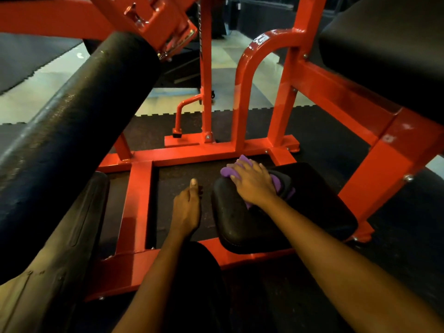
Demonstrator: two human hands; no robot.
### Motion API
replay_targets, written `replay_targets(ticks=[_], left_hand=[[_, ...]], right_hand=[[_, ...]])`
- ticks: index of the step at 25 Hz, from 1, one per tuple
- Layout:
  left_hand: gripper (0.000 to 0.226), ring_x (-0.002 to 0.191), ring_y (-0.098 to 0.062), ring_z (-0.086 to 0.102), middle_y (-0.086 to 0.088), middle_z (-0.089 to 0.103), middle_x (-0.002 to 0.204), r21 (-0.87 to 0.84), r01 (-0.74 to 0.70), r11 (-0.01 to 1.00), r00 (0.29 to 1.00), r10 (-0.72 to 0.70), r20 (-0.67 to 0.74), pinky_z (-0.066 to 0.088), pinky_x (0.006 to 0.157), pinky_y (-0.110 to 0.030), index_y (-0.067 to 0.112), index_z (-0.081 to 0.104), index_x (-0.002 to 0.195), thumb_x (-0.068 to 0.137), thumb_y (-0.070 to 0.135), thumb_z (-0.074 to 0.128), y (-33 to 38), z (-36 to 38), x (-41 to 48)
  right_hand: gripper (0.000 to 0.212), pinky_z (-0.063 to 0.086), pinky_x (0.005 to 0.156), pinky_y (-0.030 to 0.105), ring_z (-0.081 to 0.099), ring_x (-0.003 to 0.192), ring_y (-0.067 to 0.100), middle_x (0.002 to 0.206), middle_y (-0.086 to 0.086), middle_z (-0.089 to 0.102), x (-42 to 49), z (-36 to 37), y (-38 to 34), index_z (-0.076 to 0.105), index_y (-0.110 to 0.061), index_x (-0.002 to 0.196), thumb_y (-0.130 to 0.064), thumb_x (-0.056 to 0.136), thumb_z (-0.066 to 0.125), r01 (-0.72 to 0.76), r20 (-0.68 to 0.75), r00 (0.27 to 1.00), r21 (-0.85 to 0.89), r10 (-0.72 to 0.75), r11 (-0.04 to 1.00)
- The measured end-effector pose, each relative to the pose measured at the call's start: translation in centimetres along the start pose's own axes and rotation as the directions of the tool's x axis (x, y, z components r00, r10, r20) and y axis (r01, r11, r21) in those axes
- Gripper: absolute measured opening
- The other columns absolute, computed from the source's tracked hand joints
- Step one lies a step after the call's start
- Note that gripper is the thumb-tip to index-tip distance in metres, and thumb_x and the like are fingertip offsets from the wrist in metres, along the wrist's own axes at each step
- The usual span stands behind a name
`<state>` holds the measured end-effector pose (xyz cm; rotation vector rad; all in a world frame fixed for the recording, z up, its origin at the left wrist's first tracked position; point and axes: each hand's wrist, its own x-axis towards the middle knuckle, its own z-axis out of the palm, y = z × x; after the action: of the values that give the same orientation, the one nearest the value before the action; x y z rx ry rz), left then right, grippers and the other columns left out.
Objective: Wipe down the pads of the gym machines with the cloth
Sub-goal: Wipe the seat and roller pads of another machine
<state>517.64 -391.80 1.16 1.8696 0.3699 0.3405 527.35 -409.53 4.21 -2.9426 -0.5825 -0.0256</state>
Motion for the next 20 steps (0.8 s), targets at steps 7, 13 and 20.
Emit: replay_targets(ticks=[7, 13, 20], left_hand=[[0.091, 0.099, -0.025, 0.069, -0.011, 0.075, 0.105, 0.024, -0.009, 1.000, 1.000, 0.009, 0.002, 0.053, 0.093, -0.051, 0.012, 0.076, 0.101, 0.084, 0.079, 0.018, 0.4, -1.5, -0.8], [0.092, 0.096, -0.022, 0.069, -0.010, 0.075, 0.109, 0.019, -0.005, 1.000, 0.995, 0.007, -0.103, 0.053, 0.095, -0.047, 0.011, 0.075, 0.107, 0.085, 0.079, 0.017, -0.8, -5.0, -1.9], [0.094, 0.105, -0.026, 0.069, -0.012, 0.075, 0.111, 0.045, 0.018, 0.999, 1.000, -0.018, -0.009, 0.051, 0.099, -0.048, 0.011, 0.076, 0.108, 0.082, 0.080, 0.019, 0.3, -2.9, -1.8]], right_hand=[[0.061, 0.027, 0.121, 0.053, 0.033, 0.149, 0.031, 0.161, 0.002, 0.038, -9.9, 1.2, 4.0, 0.050, -0.029, 0.147, -0.047, 0.095, 0.025, 0.093, -0.167, 0.983, 0.126, -0.071, 0.988], [0.036, 0.035, 0.113, 0.042, 0.045, 0.137, 0.028, 0.143, 0.000, 0.055, 1.5, 0.8, -2.4, 0.062, -0.025, 0.128, -0.040, 0.101, 0.044, 0.087, -0.085, 0.993, 0.113, -0.078, 0.990], [0.040, 0.024, 0.123, 0.036, 0.043, 0.141, 0.016, 0.144, -0.013, 0.055, -11.1, 1.2, -0.9, 0.063, -0.032, 0.131, -0.037, 0.095, 0.045, 0.545, -0.069, 0.837, 0.172, -0.542, 0.820]])
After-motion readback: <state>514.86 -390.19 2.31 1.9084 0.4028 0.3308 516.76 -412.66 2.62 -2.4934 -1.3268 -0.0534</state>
